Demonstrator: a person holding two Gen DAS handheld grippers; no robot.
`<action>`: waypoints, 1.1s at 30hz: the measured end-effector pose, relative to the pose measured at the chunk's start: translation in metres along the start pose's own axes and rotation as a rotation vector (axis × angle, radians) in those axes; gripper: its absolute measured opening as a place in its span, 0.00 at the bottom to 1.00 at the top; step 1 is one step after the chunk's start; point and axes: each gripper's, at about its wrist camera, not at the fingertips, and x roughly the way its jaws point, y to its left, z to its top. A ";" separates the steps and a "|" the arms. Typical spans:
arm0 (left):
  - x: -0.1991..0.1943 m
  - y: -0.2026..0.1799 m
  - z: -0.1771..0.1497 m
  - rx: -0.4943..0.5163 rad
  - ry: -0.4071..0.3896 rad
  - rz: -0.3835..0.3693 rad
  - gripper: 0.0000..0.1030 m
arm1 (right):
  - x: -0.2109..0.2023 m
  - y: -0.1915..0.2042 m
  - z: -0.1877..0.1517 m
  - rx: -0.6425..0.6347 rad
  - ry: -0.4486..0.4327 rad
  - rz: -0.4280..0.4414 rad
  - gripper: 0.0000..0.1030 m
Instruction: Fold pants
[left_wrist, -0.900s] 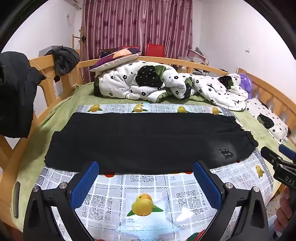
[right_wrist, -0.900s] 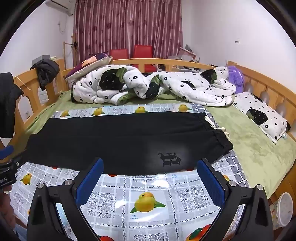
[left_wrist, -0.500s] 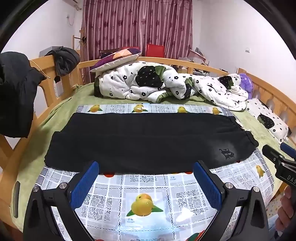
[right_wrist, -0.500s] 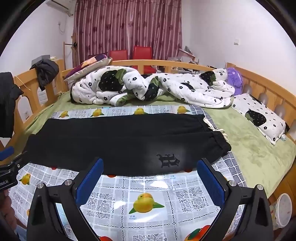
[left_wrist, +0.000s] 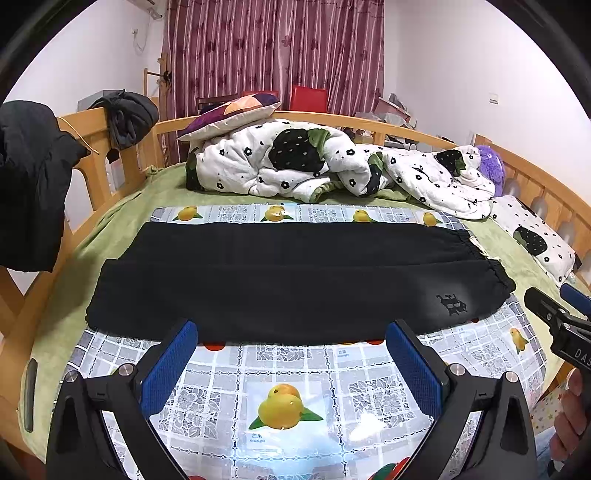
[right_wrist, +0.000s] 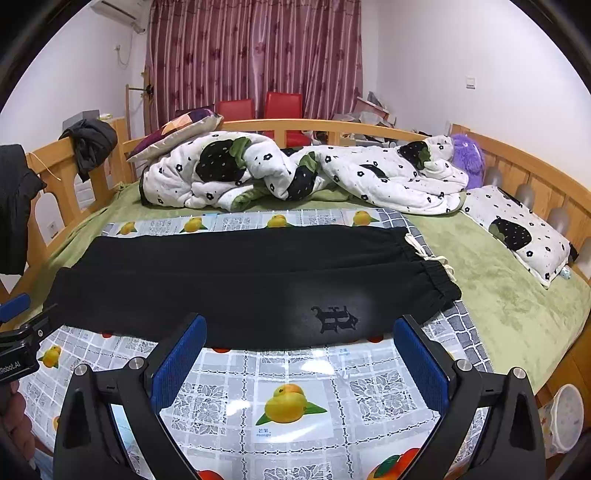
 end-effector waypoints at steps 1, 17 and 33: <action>0.000 0.000 0.000 -0.003 0.001 -0.001 1.00 | 0.000 0.000 0.000 -0.002 -0.001 -0.001 0.97; 0.003 0.009 -0.001 -0.035 0.012 -0.008 1.00 | -0.001 0.003 -0.003 -0.018 -0.011 -0.006 0.97; 0.004 0.011 0.000 -0.042 0.017 -0.007 1.00 | -0.002 0.003 -0.003 -0.025 -0.019 -0.007 0.97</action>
